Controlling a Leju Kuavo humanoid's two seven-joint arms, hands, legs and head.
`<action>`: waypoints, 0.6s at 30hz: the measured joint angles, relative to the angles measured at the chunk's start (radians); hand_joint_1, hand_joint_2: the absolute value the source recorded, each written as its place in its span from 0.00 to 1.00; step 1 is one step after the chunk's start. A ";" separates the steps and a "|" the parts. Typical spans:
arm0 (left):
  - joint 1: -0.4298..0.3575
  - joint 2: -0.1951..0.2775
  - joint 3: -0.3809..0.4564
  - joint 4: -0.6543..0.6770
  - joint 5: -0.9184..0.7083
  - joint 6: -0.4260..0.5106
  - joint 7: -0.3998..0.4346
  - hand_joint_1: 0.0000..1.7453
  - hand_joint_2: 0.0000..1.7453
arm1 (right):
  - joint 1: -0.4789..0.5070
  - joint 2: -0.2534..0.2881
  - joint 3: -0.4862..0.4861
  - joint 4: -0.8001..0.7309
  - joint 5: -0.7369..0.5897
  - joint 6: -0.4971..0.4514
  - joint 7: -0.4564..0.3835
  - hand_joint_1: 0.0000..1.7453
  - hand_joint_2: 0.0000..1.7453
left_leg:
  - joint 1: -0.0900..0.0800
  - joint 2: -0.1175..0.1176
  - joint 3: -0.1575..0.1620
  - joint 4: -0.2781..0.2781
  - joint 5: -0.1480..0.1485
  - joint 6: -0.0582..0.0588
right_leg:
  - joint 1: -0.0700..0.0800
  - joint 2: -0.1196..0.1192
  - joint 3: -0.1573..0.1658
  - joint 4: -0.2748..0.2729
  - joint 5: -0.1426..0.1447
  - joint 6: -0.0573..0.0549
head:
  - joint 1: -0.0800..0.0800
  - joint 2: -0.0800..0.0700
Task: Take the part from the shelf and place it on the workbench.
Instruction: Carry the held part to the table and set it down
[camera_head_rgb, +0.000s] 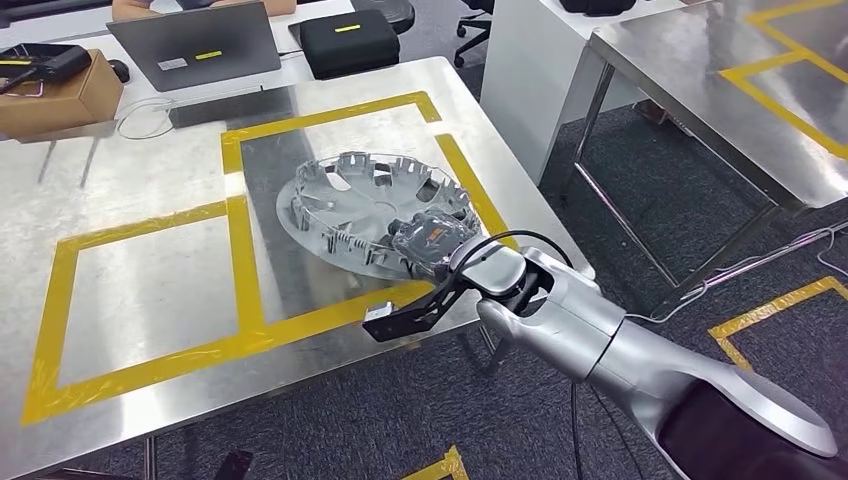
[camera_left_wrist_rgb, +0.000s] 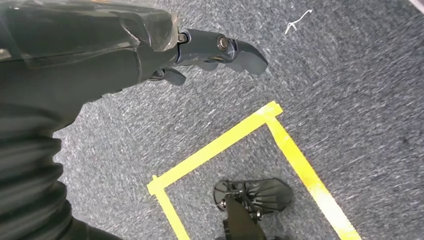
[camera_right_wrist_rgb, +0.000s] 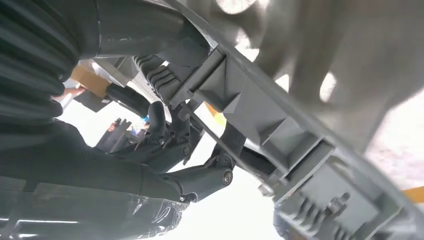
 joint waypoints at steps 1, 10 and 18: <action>0.001 0.000 0.000 0.002 0.004 0.000 -0.002 0.00 1.00 | -0.003 0.003 0.005 -0.004 -0.002 0.000 -0.002 1.00 1.00 | 0.000 -0.001 0.000 0.003 -0.002 -0.002 | 0.000 0.000 0.035 -0.068 0.025 0.007 | 0.000 0.000; 0.014 0.004 0.001 0.016 0.036 0.023 -0.026 0.00 1.00 | -0.022 0.024 0.046 -0.030 -0.028 -0.031 -0.025 1.00 1.00 | 0.001 0.001 -0.046 0.098 -0.065 -0.044 | -0.004 -0.001 0.134 -0.254 0.081 -0.029 | -0.003 0.000; 0.021 0.010 0.001 0.021 0.045 0.054 -0.043 0.00 1.00 | -0.030 0.024 0.073 -0.030 -0.061 -0.041 -0.031 0.00 0.00 | 0.005 0.003 -0.045 0.100 -0.035 -0.047 | 0.000 0.003 0.138 -0.253 0.079 -0.032 | -0.004 0.000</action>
